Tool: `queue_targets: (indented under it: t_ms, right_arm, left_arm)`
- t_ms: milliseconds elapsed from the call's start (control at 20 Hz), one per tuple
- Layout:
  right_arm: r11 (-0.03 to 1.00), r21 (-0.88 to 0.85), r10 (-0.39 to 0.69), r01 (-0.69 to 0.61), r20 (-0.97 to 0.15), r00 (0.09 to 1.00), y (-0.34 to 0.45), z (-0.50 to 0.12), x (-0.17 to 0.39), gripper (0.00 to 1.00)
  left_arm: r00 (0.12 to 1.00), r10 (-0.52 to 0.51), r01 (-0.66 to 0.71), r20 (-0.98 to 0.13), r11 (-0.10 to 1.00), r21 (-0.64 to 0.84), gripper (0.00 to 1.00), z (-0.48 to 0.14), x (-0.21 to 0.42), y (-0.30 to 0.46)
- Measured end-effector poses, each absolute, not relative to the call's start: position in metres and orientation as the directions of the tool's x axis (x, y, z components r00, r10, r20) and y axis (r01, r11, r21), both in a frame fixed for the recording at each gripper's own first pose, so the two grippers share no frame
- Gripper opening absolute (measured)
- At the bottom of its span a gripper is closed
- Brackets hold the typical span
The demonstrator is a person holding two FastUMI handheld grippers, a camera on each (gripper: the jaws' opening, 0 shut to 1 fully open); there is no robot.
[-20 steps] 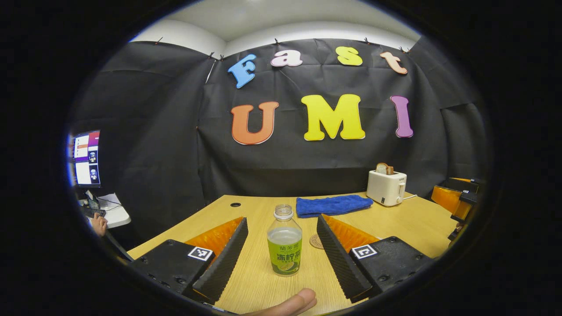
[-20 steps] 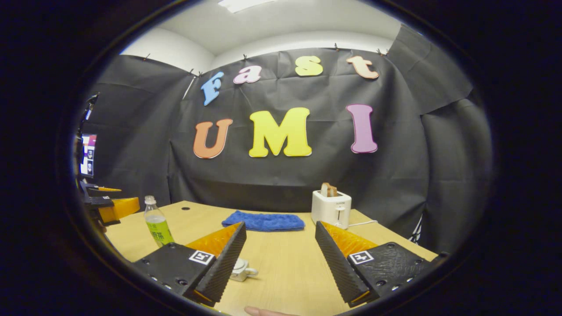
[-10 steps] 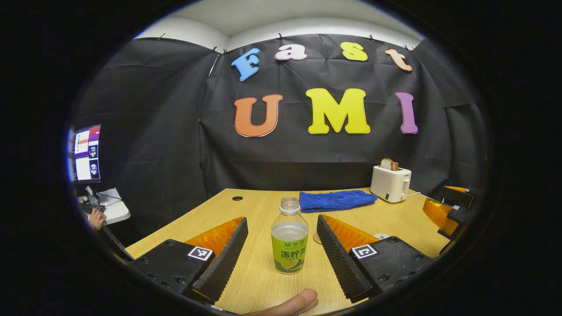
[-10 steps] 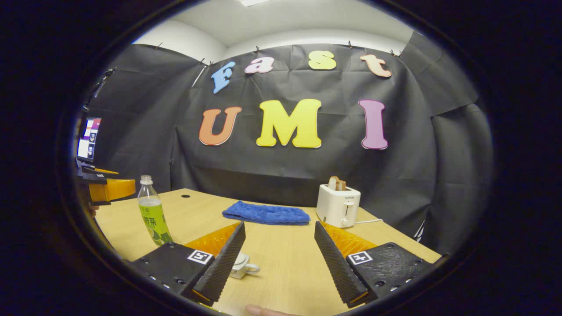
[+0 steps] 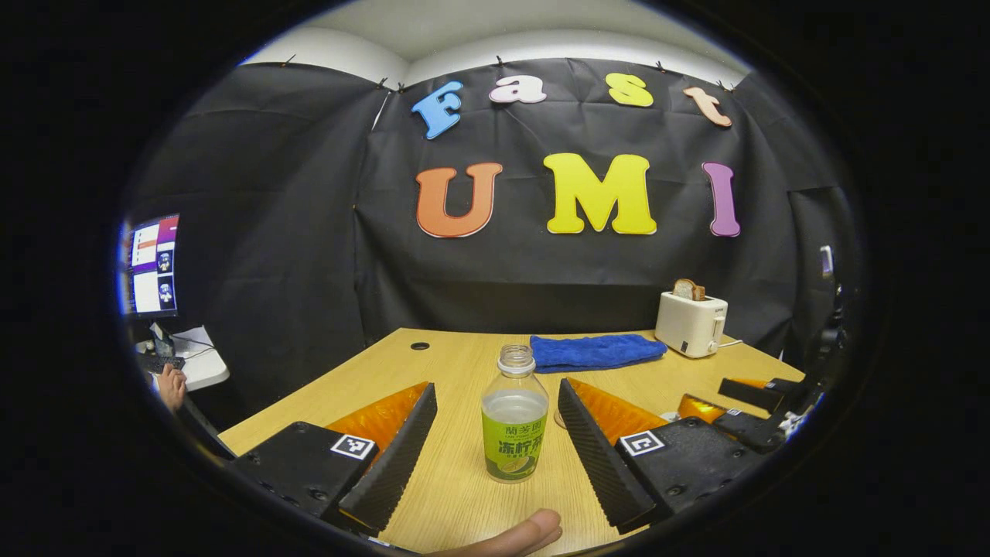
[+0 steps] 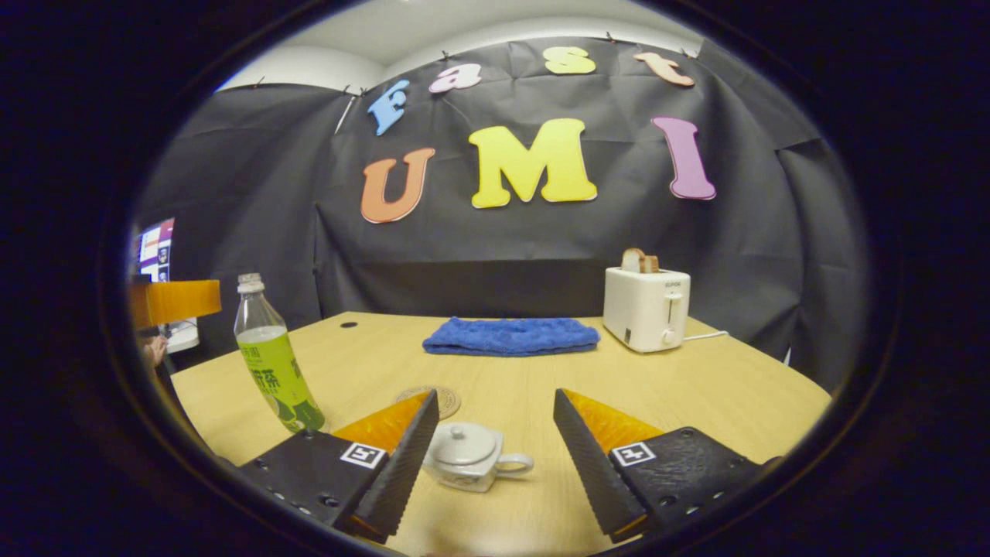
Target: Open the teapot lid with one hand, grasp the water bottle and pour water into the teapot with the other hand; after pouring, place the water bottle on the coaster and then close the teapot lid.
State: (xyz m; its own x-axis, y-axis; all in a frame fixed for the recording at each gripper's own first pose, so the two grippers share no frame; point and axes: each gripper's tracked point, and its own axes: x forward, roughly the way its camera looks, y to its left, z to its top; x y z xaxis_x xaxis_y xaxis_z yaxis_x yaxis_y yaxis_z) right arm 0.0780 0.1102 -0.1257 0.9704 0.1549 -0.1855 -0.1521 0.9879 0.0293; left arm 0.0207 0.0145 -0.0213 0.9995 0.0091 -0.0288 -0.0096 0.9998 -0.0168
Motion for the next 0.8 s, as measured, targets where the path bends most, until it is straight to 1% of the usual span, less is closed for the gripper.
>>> queue_targets:
  t_ms: [50, 100, 200, 300, 350, 400, 450, 600, 800]
  right_arm:
    - [0.986, 0.032, 0.166, -0.162, -0.188, 0.968, 0.116, -0.129, 0.081, 0.87]
    - [0.986, 0.033, 0.166, -0.162, -0.198, 0.966, 0.119, -0.130, 0.083, 0.86]
    - [0.988, 0.023, 0.151, -0.150, -0.235, 0.960, 0.123, -0.142, 0.090, 0.74]
    - [0.988, 0.021, 0.156, -0.155, -0.245, 0.957, 0.129, -0.147, 0.094, 0.59]
    - [0.986, 0.027, 0.165, -0.164, -0.247, 0.955, 0.131, -0.149, 0.093, 0.43]
    - [0.987, 0.022, 0.162, -0.162, -0.247, 0.955, 0.131, -0.151, 0.095, 0.44]
    - [0.986, 0.015, 0.164, -0.165, -0.244, 0.956, 0.132, -0.152, 0.094, 0.35]
    - [0.983, -0.003, 0.178, -0.183, -0.217, 0.960, 0.133, -0.154, 0.096, 0.36]
    - [0.979, -0.006, 0.198, -0.205, -0.229, 0.953, 0.133, -0.155, 0.097, 0.36]
  left_arm:
    - [1.000, 0.012, -0.012, -0.029, 1.000, -0.018, 0.99, -0.022, 0.021, 0.016]
    - [0.999, 0.014, -0.015, -0.030, 1.000, -0.019, 0.99, -0.022, 0.022, 0.017]
    - [0.999, 0.016, -0.017, -0.035, 1.000, -0.024, 0.99, -0.023, 0.022, 0.019]
    - [0.999, 0.020, -0.021, -0.037, 1.000, -0.023, 0.99, -0.024, 0.023, 0.021]
    - [0.999, 0.022, -0.023, -0.035, 0.999, -0.022, 0.99, -0.023, 0.022, 0.022]
    - [0.999, 0.024, -0.025, -0.033, 0.999, -0.022, 0.99, -0.023, 0.022, 0.023]
    - [0.999, 0.024, -0.024, -0.032, 0.999, -0.024, 0.99, -0.023, 0.022, 0.023]
    - [0.999, 0.021, -0.022, -0.032, 0.999, -0.026, 0.99, -0.023, 0.022, 0.023]
    - [0.999, 0.019, -0.020, -0.036, 0.999, -0.028, 0.99, -0.023, 0.022, 0.022]
